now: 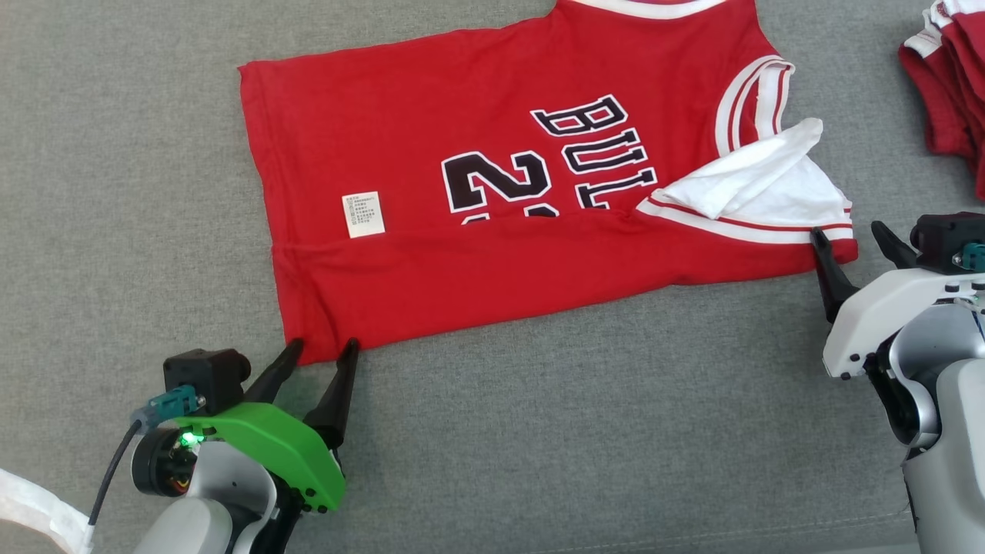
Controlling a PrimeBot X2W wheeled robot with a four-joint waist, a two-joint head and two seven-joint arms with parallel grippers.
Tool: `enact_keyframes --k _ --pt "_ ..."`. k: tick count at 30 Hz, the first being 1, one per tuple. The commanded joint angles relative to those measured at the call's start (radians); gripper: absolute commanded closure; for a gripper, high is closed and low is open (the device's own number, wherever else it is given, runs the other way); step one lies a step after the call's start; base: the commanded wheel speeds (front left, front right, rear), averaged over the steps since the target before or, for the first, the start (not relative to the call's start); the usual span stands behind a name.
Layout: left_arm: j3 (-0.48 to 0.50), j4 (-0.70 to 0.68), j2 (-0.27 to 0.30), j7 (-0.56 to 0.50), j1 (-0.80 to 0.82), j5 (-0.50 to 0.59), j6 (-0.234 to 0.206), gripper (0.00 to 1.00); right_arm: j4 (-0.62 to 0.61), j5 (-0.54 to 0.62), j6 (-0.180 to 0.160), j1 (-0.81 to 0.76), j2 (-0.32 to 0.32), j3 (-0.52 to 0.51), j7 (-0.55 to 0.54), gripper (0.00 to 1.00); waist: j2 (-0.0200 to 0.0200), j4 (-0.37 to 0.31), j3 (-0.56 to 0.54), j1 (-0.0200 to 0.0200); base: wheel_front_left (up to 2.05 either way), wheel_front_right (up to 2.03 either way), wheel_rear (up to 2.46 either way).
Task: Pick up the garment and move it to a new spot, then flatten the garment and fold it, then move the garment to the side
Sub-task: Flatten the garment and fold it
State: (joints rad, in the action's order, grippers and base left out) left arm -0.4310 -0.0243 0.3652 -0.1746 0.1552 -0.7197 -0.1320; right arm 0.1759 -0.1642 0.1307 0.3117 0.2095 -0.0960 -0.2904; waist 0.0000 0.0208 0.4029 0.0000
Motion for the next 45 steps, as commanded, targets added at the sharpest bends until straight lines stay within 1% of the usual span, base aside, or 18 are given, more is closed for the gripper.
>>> enact_keyframes --k 1,2,3,4,10,11,12,13,16,20,25,30,33,35,40,43,44,45 --pt "-0.002 0.019 0.001 0.002 0.019 0.011 0.002 0.00 -0.005 0.011 0.000 -0.007 -0.004 -0.005 -0.007 0.00 0.0000 -0.001 0.005 0.0000 0.00 0.00 0.00" --pt "-0.007 0.034 0.005 -0.001 0.024 0.015 0.005 0.61 0.000 0.013 0.000 0.000 -0.010 0.000 -0.013 0.00 0.0000 -0.004 0.008 0.0000 0.00 0.00 0.00" --pt "-0.009 0.041 0.007 -0.001 0.024 0.015 0.007 0.84 0.005 0.013 0.000 0.004 -0.014 0.001 -0.017 0.00 0.0000 -0.004 0.010 0.0000 0.00 0.00 0.00" --pt "-0.010 0.046 0.008 -0.002 0.023 0.013 0.007 1.00 0.010 0.014 0.000 0.007 -0.016 0.003 -0.021 0.00 0.0000 -0.004 0.011 0.0000 0.00 0.00 0.00" --pt "-0.006 0.062 0.020 0.000 0.016 -0.002 0.019 1.00 0.038 0.005 0.000 0.010 -0.022 -0.007 -0.042 0.00 0.0000 0.004 0.015 0.0000 0.00 0.00 0.00" --pt "-0.008 0.065 0.021 -0.003 0.017 -0.004 0.022 1.00 0.041 -0.004 0.000 0.011 -0.024 -0.010 -0.039 0.26 0.0000 0.006 0.015 0.0000 0.00 0.00 0.00" --pt "-0.008 0.067 0.022 -0.005 0.019 -0.005 0.025 1.00 0.046 -0.011 0.000 0.014 -0.029 -0.018 -0.036 0.73 0.0000 0.007 0.015 0.0000 0.00 0.00 0.00" --pt "-0.008 0.069 0.023 -0.006 0.021 -0.009 0.029 1.00 0.051 -0.020 0.000 0.017 -0.030 -0.020 -0.033 1.00 0.0000 0.008 0.013 0.0000 0.00 0.00 0.00" --pt "-0.001 0.070 0.030 -0.012 0.024 -0.023 0.041 1.00 0.060 -0.055 -0.001 0.028 -0.033 -0.020 -0.038 1.00 0.0000 0.009 0.002 0.0000 0.00 0.00 0.00" --pt "0.014 0.042 0.064 -0.032 0.008 -0.058 0.074 1.00 0.033 -0.116 -0.001 0.041 -0.017 -0.036 -0.044 1.00 0.0000 0.007 -0.026 0.0000 0.00 0.00 0.00" --pt "0.048 -0.040 0.149 -0.086 -0.036 -0.118 0.118 1.00 -0.046 -0.199 -0.001 0.029 0.026 -0.070 -0.106 1.00 0.0000 -0.002 -0.063 0.0000 0.00 0.00 0.00" --pt "0.051 -0.157 0.222 -0.157 -0.113 -0.204 0.182 1.00 -0.147 -0.294 -0.001 -0.021 0.055 -0.128 -0.220 1.00 0.0000 -0.011 -0.087 0.0000 0.00 0.00 0.00" --pt "0.032 -0.197 0.242 -0.191 -0.161 -0.250 0.205 1.00 -0.185 -0.329 -0.001 -0.075 0.046 -0.152 -0.287 1.00 0.0000 -0.014 -0.095 0.0000 0.00 0.00 0.00" --pt "0.012 -0.199 0.250 -0.202 -0.185 -0.245 0.212 1.00 -0.207 -0.347 -0.001 -0.124 0.036 -0.159 -0.327 1.00 0.0000 -0.014 -0.097 0.0000 0.00 0.00 0.00" --pt "-0.036 -0.166 0.233 -0.203 -0.230 -0.235 0.218 1.00 -0.217 -0.340 -0.001 -0.235 0.019 -0.172 -0.355 1.00 0.0000 -0.019 -0.104 0.0000 0.00 0.00 0.00" --pt "-0.046 -0.142 0.238 -0.196 -0.248 -0.226 0.220 0.95 -0.205 -0.328 -0.001 -0.270 0.019 -0.174 -0.347 1.00 0.0000 -0.023 -0.110 0.0000 0.00 0.00 0.00" --pt "-0.046 -0.138 0.240 -0.194 -0.253 -0.226 0.219 0.90 -0.202 -0.321 -0.001 -0.274 0.019 -0.181 -0.337 1.00 0.0000 -0.024 -0.111 0.0000 0.00 0.00 0.00" --pt "-0.045 -0.137 0.242 -0.191 -0.257 -0.226 0.216 0.77 -0.199 -0.316 -0.001 -0.276 0.016 -0.184 -0.332 0.73 0.0000 -0.025 -0.113 0.0000 0.00 0.00 0.00"
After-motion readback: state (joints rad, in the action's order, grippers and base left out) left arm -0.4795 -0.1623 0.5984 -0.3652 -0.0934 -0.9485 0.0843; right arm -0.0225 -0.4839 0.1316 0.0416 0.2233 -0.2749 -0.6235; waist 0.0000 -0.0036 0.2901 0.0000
